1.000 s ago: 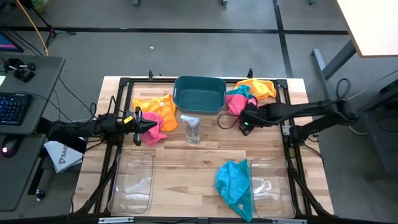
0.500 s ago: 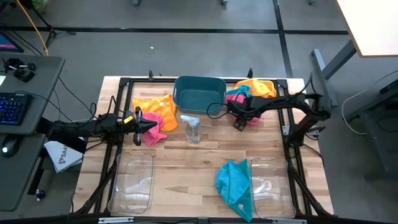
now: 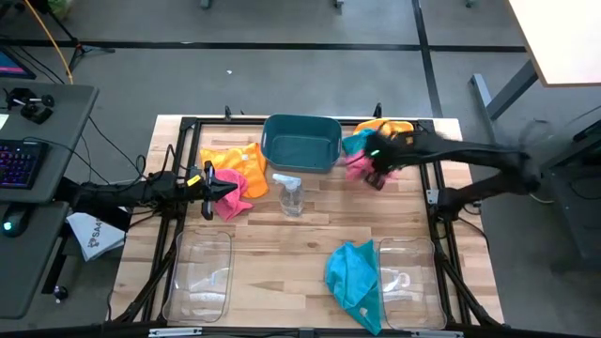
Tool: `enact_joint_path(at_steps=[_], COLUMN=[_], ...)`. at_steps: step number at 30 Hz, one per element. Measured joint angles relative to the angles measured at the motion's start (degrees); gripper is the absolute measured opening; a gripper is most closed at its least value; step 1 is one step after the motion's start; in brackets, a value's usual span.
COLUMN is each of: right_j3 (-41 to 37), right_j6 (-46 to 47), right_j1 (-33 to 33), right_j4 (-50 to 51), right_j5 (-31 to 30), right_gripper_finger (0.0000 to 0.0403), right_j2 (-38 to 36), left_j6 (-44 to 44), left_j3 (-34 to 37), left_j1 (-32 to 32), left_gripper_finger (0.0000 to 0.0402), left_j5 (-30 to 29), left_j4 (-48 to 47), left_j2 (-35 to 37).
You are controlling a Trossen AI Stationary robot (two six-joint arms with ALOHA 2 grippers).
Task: Sort microfiber towel by color & place in baskets
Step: Put the right pink microfiber towel into the right transparent bin
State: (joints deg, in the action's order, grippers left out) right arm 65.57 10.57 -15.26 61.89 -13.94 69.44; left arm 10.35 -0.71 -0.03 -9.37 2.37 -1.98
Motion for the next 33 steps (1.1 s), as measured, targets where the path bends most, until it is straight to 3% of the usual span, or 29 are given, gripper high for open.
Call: enact_joint_path(at_steps=[5,10,13,23,33], right_j3=[10.6,13.6,12.1,2.7,-11.1], right_j6=[5.1,21.5,33.0,54.5,74.1], right_j1=[2.6,11.1,18.7,44.1,64.6], right_j4=[1.5,1.6,0.0,-11.3,-13.1], right_j5=[10.8,22.2,24.7,29.7,32.8], right_gripper_finger=[0.0004,0.0002,0.0002,0.0001,0.0000], right_j2=[-13.4,-22.5,-25.2,-19.5,-8.8], left_j6=[0.0,0.0,0.0,0.0,0.0], left_j3=[0.0,0.0,0.0,0.0,0.0], left_j1=[0.0,0.0,0.0,0.0,0.0], left_gripper_finger=[0.0000,0.0000,0.0000,0.0000,0.0000], left_j5=[0.0,0.0,0.0,0.0,0.0], left_j4=[0.0,0.0,0.0,0.0,0.0], left_j2=[0.0,0.0,0.0,0.0,0.0])
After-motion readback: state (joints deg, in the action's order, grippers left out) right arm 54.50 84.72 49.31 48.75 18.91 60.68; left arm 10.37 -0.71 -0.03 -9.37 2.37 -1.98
